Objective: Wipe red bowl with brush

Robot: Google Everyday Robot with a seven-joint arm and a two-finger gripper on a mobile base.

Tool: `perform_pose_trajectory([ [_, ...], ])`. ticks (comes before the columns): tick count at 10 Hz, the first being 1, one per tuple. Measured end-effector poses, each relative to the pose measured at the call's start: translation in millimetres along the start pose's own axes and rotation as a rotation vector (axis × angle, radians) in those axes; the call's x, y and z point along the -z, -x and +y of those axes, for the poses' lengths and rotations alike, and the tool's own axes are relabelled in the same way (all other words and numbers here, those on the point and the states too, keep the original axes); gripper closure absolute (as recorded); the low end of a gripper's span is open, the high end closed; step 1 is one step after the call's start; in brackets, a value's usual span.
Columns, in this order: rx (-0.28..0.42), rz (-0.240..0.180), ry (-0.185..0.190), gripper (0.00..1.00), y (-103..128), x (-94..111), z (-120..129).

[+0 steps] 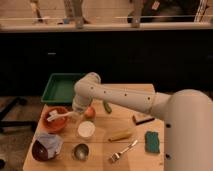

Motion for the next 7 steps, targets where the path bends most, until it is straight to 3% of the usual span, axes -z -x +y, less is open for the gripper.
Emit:
perform_pose_trajectory([
  [4,0.053,0.004,0.023,1.0,22.3,-5.8,10.5],
  [7,0.029,0.016,0.025,1.0,-0.9,0.2,13.5],
])
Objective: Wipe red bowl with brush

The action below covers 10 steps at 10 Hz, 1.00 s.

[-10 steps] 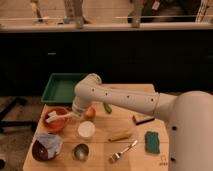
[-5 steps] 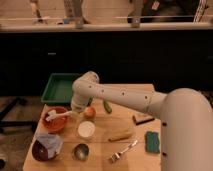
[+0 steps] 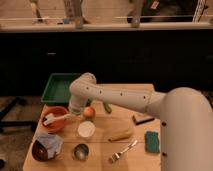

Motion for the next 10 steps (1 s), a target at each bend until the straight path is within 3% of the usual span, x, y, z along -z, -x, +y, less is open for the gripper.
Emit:
perform_pose_trajectory([
  [2,-0.042,0.009,-0.009,1.0,-30.1,8.4,-5.8],
  [5,-0.088,0.026,-0.008,1.0,-43.3,5.4,-25.7],
  [10,-0.025,0.022,0.017,1.0,5.6,-10.6,-26.9],
])
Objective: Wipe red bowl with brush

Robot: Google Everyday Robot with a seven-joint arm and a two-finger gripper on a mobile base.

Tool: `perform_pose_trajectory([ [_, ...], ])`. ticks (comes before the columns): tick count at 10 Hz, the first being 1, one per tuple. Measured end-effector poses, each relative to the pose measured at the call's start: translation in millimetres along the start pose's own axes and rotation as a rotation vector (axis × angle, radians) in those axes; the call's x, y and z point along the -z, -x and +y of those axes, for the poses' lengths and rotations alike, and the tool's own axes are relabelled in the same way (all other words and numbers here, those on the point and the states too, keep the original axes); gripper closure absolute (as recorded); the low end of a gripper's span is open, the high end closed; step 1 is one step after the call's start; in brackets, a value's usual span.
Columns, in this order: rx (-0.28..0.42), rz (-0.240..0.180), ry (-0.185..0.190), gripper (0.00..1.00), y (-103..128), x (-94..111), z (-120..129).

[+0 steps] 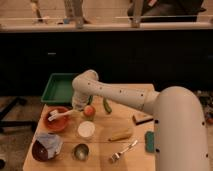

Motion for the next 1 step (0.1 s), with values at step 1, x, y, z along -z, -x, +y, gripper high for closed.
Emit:
perform_pose_trajectory([
  [1,0.013,-0.003,0.004,1.0,3.0,0.4,5.8],
])
